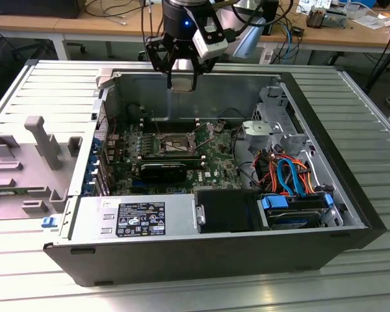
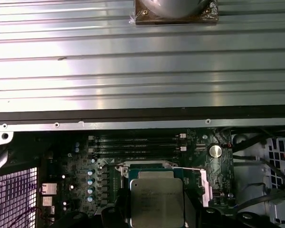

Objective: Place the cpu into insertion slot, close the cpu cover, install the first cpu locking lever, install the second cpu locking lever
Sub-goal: 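Place the cpu into insertion slot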

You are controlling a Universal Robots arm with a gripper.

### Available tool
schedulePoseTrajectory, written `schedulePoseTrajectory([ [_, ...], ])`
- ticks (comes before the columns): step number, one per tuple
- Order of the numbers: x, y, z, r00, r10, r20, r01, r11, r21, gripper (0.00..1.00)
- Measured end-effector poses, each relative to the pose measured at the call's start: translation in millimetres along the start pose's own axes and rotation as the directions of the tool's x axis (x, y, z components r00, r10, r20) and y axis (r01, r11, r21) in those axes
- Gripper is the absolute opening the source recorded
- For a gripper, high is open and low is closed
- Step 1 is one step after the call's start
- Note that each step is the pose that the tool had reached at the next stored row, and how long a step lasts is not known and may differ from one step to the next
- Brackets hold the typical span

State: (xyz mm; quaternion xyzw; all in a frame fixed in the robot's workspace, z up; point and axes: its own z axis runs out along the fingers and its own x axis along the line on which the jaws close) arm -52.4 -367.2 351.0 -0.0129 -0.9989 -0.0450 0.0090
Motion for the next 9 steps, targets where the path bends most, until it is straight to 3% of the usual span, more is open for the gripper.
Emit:
schedulePoseTrajectory([
  [9,2.9,-1.9,0.7,1.0000,0.000,-0.0002,0.000,1.0000,0.0004,0.55],
])
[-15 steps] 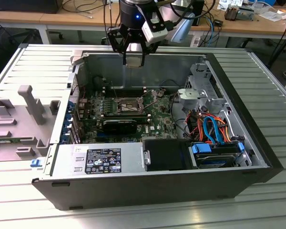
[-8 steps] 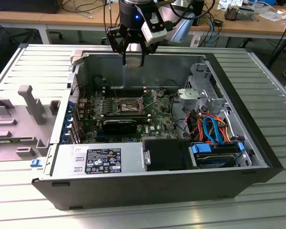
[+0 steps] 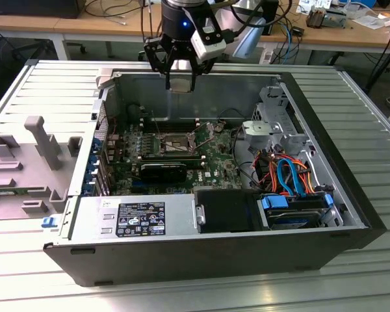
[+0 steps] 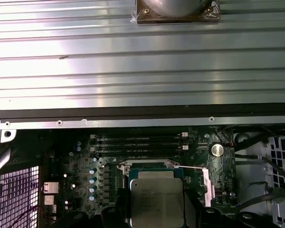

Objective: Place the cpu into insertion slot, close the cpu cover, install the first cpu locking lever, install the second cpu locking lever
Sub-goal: 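Place the cpu into insertion slot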

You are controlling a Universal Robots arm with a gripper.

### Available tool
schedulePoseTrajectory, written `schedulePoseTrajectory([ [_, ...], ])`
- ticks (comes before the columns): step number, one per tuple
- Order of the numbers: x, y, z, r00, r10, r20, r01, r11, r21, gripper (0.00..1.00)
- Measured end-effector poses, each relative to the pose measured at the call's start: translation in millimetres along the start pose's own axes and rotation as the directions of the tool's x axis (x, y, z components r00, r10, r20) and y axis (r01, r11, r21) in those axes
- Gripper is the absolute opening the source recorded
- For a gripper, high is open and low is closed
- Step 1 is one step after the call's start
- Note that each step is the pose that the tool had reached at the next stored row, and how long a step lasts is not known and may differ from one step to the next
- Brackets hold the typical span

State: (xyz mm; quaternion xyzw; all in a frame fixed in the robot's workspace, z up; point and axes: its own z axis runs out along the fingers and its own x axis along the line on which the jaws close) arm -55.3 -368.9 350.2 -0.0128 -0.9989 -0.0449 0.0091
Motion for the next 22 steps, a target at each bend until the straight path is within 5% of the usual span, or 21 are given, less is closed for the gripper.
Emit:
schedulePoseTrajectory([
  [22,4.3,-3.1,1.8,1.0000,0.000,0.0000,0.000,1.0000,0.0000,0.55],
])
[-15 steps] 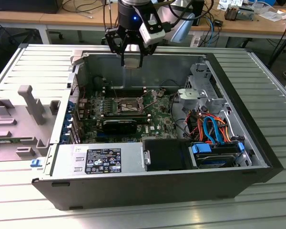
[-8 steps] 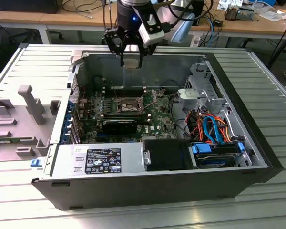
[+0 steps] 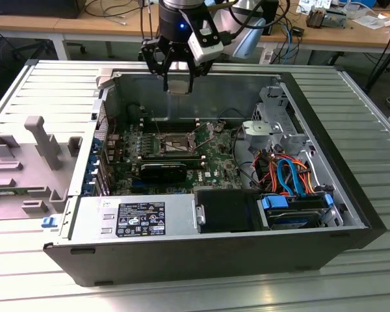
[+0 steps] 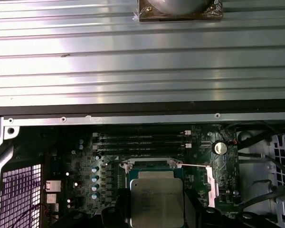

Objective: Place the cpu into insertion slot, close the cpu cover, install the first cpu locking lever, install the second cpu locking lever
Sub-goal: 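Place the cpu into insertion slot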

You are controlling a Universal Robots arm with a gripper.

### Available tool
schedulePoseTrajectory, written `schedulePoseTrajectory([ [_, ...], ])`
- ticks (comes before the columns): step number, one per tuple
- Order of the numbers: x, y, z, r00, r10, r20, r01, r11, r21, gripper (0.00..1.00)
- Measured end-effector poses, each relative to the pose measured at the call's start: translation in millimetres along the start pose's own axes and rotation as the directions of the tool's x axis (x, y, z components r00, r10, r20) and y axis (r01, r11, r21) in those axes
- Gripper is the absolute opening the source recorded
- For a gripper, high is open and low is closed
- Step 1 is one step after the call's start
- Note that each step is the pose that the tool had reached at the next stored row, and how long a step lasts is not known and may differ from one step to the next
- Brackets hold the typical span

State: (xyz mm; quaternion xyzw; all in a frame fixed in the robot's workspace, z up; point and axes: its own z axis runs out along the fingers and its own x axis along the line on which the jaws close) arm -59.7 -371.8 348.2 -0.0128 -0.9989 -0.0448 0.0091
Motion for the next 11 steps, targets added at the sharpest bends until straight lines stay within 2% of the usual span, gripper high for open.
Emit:
schedulePoseTrajectory([
  [11,2.3,-1.5,1.0,1.0000,0.000,0.0000,0.000,1.0000,0.0000,0.55],
])
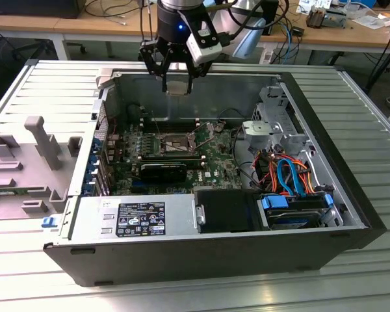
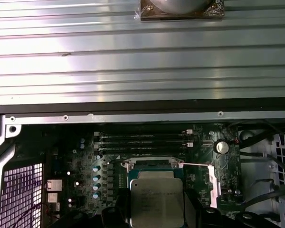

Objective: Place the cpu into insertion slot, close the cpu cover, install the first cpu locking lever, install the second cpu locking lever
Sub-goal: 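Place the cpu into insertion slot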

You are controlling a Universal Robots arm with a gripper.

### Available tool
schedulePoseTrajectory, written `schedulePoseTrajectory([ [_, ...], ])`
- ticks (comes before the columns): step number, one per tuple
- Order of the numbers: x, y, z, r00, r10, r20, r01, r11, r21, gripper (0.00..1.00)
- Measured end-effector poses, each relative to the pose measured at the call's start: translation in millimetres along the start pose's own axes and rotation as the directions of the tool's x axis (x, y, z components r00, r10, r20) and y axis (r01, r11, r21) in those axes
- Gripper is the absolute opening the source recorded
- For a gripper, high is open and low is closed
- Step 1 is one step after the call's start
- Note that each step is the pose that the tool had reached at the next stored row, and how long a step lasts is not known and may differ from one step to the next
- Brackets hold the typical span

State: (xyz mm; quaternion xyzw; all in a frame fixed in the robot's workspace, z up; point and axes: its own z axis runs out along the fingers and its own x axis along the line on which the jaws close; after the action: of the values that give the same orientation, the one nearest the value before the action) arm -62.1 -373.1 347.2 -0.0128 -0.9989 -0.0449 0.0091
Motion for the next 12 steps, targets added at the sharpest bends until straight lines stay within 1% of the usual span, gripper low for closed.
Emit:
schedulePoseTrajectory([
  [4,2.0,-1.3,0.7,1.0000,0.000,0.0000,0.000,1.0000,0.0000,0.55],
  [12,3.2,-2.3,1.2,1.0000,0.000,0.0000,0.000,1.0000,0.0000,0.55],
])
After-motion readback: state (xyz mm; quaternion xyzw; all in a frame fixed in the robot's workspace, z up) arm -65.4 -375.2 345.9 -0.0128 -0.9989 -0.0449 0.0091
